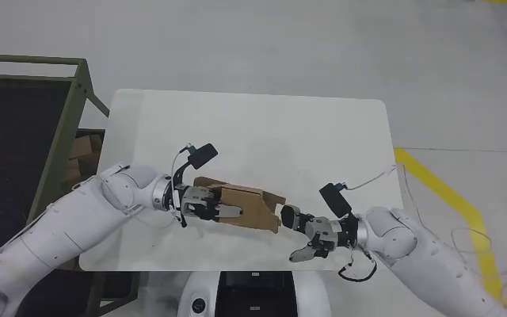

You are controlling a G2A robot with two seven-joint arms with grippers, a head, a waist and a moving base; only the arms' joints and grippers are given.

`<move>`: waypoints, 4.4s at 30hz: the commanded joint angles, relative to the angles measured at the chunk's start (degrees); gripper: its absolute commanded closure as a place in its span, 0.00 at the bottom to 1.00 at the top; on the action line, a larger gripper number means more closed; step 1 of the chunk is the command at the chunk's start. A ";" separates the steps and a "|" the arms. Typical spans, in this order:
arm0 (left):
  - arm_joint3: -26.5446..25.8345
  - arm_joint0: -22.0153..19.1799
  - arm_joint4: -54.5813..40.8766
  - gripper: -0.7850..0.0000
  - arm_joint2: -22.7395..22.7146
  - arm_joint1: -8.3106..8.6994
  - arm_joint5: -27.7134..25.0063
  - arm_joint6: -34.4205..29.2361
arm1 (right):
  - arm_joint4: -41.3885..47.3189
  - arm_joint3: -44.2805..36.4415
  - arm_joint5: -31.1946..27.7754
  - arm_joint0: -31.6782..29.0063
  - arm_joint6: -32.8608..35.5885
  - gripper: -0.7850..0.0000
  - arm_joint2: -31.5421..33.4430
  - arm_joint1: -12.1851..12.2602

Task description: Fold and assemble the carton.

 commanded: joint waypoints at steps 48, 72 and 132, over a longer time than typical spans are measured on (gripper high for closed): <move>-0.24 2.24 1.06 1.00 -2.06 -0.14 -0.04 0.05 | 20.76 2.89 4.09 6.51 12.17 0.00 -4.86 -5.74; -0.23 1.09 1.52 1.00 -0.77 -0.79 0.93 -0.92 | 19.16 2.09 4.66 6.19 10.69 0.00 -3.65 -7.49; 0.27 0.66 2.45 1.00 -0.09 0.01 -1.59 1.60 | 19.83 3.31 -0.89 -1.82 9.67 0.00 6.08 -8.29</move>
